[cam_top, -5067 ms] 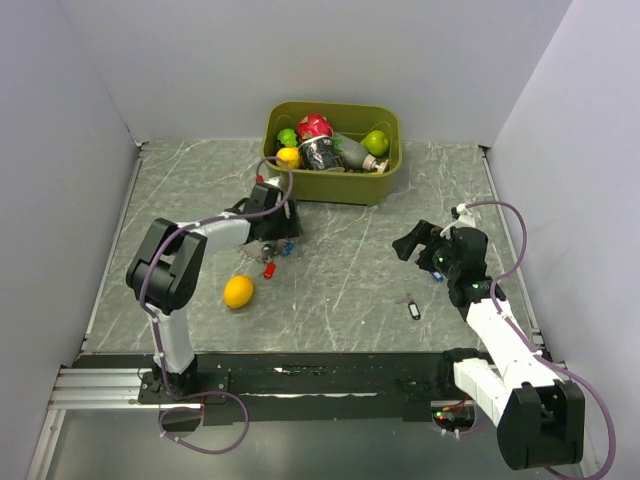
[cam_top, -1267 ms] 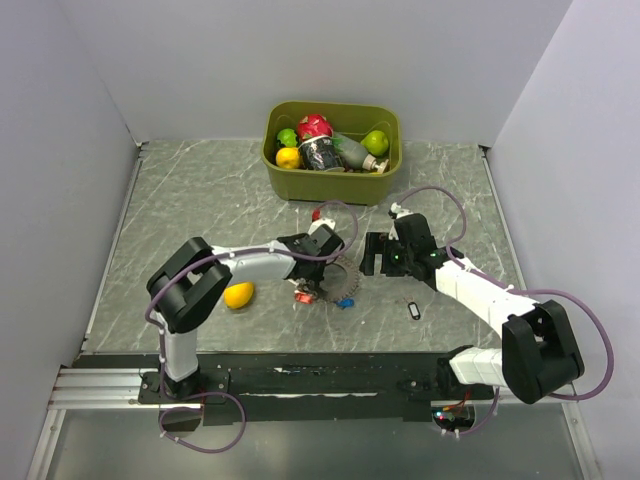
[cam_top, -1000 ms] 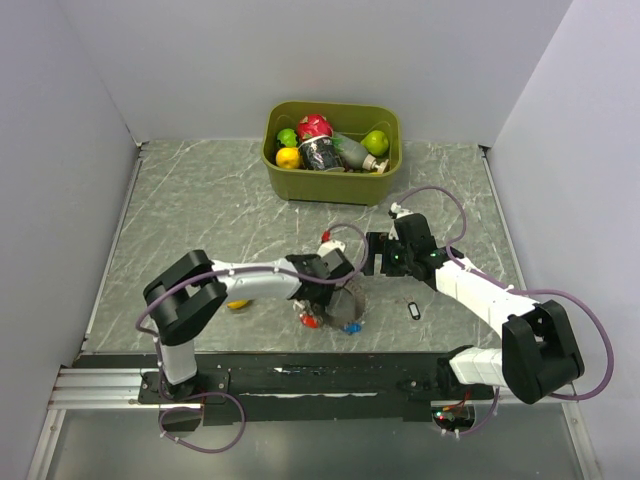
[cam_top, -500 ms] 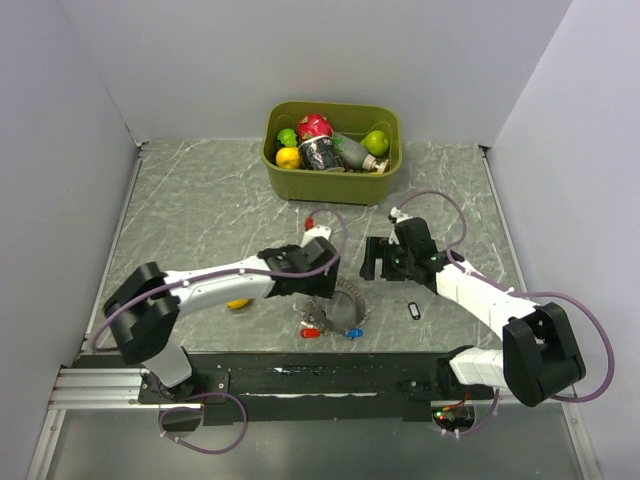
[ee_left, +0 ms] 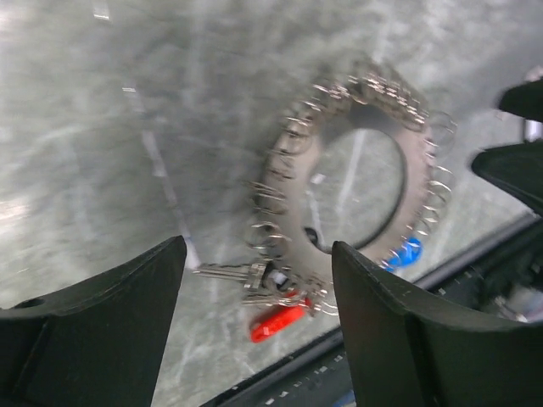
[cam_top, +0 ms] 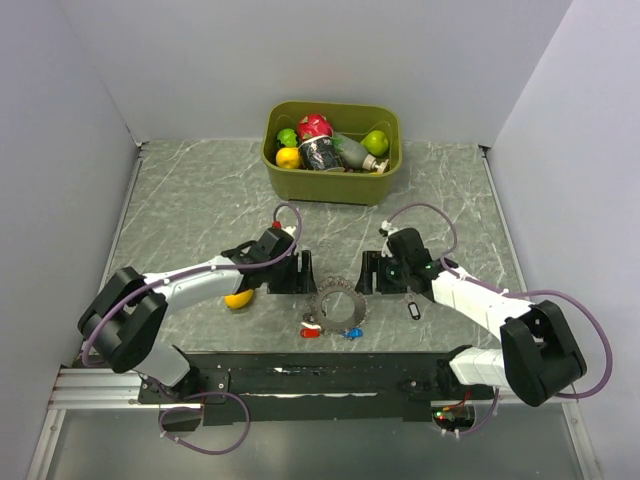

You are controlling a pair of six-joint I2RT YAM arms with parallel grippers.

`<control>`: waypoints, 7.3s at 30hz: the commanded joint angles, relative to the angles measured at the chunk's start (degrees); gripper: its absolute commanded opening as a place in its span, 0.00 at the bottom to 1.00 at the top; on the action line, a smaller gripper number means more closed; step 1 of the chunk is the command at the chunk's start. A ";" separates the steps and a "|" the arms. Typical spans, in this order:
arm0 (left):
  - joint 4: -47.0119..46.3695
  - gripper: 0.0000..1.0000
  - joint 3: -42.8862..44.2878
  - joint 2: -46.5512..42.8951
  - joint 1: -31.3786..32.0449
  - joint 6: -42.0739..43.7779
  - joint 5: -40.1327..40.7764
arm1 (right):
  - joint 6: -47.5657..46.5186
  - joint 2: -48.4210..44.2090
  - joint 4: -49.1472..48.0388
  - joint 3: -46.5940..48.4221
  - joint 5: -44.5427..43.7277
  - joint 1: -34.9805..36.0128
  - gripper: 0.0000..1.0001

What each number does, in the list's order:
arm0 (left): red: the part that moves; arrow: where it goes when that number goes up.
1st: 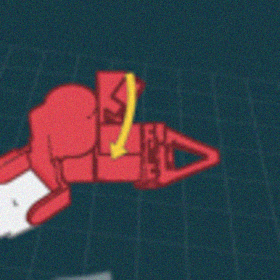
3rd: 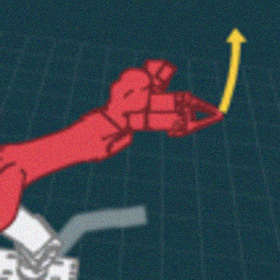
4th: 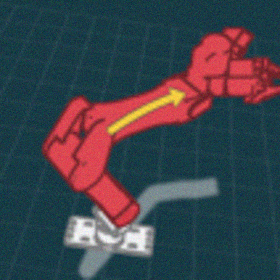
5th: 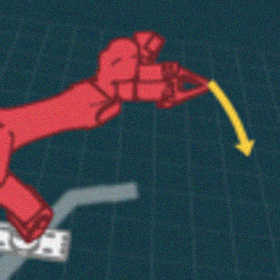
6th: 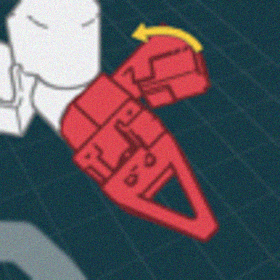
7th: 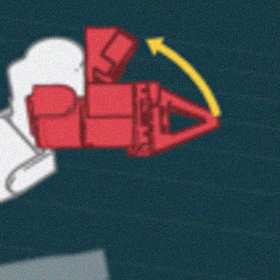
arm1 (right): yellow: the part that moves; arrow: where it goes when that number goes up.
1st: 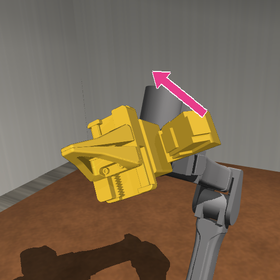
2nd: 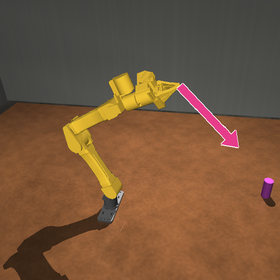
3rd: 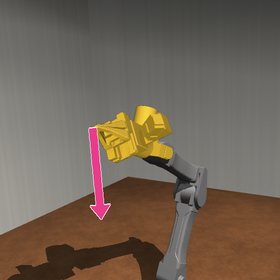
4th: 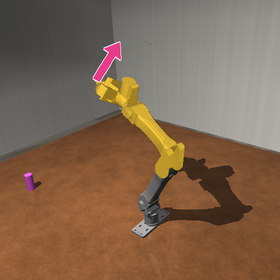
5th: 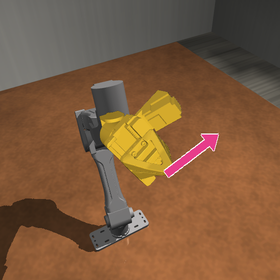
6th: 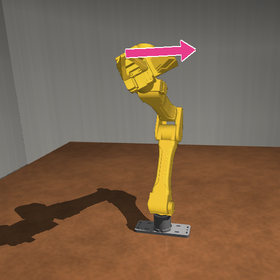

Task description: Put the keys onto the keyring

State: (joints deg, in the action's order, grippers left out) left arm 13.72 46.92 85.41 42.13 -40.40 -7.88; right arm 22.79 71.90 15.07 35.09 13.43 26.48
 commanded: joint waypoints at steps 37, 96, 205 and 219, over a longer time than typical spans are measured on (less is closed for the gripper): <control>1.41 0.71 11.20 5.22 -5.74 9.03 2.18 | 5.16 2.99 -4.88 -0.64 1.17 4.28 0.63; -19.07 0.19 -8.07 1.96 -7.24 5.42 -16.55 | 4.81 1.93 -4.79 3.14 -0.95 5.42 0.69; -33.31 0.47 -7.37 14.17 -12.77 -2.40 -12.86 | 3.58 31.63 -13.13 23.62 6.70 11.66 0.13; -46.14 0.35 -10.79 16.11 -12.69 -3.01 -23.58 | 4.81 33.66 -13.66 22.74 5.03 11.75 0.10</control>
State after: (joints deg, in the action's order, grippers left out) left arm -27.73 37.80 101.01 29.06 -44.18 -27.16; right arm 27.38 104.71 2.74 57.17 19.68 37.74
